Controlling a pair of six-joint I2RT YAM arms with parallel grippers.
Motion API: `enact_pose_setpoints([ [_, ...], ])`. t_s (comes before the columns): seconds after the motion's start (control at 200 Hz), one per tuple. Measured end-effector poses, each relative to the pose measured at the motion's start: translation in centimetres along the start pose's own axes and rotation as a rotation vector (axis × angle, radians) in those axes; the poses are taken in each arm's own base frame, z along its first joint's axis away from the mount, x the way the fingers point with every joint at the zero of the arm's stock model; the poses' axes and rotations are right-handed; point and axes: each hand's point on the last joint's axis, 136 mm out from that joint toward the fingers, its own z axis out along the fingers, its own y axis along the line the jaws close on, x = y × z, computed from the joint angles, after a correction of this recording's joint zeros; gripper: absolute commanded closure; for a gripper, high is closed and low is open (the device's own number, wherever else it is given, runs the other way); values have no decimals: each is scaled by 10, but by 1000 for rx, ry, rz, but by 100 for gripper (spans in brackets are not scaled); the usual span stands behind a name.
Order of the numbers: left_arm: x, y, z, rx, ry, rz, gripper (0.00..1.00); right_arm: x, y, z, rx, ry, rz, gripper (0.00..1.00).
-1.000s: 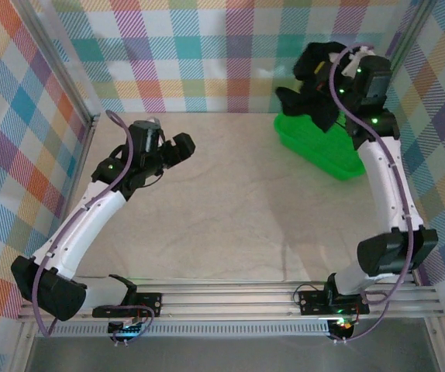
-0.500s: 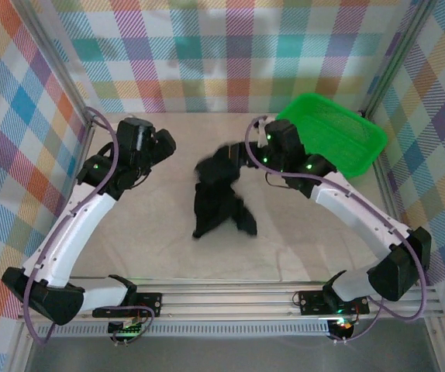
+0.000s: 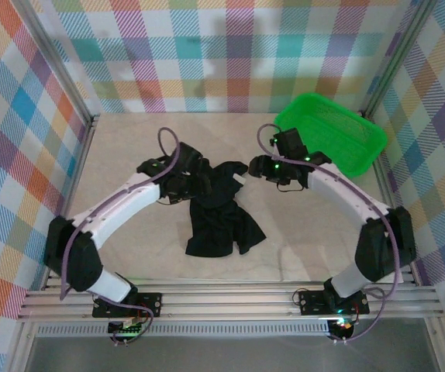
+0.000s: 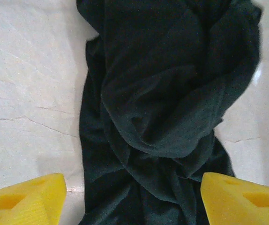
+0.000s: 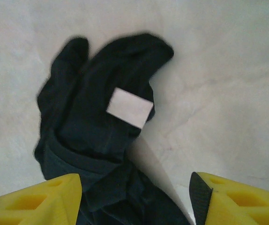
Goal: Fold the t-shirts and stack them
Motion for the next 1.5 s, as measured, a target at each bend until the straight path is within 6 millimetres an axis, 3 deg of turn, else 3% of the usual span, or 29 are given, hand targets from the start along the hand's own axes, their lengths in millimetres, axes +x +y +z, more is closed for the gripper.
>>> enact_pose_setpoints([
  [0.135, 3, -1, 22, -27, 33, -50, 21, 19, -8, 36, -2, 125, 70, 35],
  [0.225, -4, -17, 29, -16, 39, -38, 19, 26, -14, 49, 5, 167, 126, 39],
  [0.38, -37, -65, 34, 10, -25, 109, 20, 13, -26, 46, -16, 160, 230, 40],
  [0.48, -40, -76, 44, -19, -32, 221, 25, 7, -40, 40, -16, 145, 277, 40],
  [0.55, -38, -74, 56, -64, -19, 284, 36, 9, -51, 34, -7, 139, 305, 40],
  [0.625, -32, -67, 71, -113, 6, 338, 54, 15, -56, 27, -5, 137, 319, 40],
  [0.755, -24, -55, 89, -188, 42, 411, 100, 25, -57, 17, -12, 136, 323, 40],
  [0.899, -29, -49, 84, -244, -1, 437, 100, 34, -60, 13, -11, 141, 325, 40],
  [1.039, -41, -40, 47, -210, -83, 395, 100, 37, -61, 13, -7, 147, 324, 41],
  [1.149, -48, -15, 15, -112, -121, 277, 100, 38, -60, 14, -12, 152, 315, 43],
  [1.264, -63, 55, 11, -10, -120, -8, 93, 39, -56, 19, -15, 169, 292, 43],
  [1.324, -65, 98, 19, -6, -112, -161, 81, 38, -52, 22, -19, 178, 274, 44],
  [1.369, -64, 131, 24, -22, -112, -275, 63, 40, -46, 24, -25, 188, 254, 44],
  [1.404, -60, 153, 27, -40, -109, -358, 56, 41, -42, 26, -28, 196, 239, 44],
  [1.499, -52, 190, 23, -134, -111, -485, 43, 48, -30, 33, -38, 225, 203, 44],
])
